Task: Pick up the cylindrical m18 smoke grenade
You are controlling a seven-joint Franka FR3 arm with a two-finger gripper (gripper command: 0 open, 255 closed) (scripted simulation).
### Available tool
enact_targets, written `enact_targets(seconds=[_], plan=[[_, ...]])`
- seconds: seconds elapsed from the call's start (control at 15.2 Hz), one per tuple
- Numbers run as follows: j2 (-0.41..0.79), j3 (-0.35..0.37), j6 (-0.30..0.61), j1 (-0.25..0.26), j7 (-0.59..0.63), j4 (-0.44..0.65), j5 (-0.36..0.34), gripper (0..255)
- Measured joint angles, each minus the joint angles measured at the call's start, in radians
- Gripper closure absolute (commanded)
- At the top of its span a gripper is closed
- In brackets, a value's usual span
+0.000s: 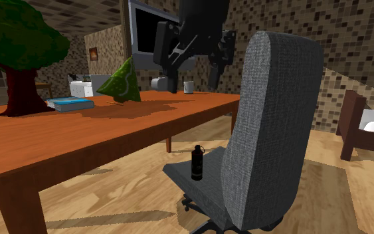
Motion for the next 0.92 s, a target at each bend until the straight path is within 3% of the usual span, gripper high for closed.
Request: enact_targets(seconds=[0.33, 0.92], plan=[[0.061, -0.046, 0.068, 0.001, -0.061, -0.019, -0.026, 0], [0.307, -0.188, 0.253, 0.009, -0.256, 0.011, -0.074, 0]])
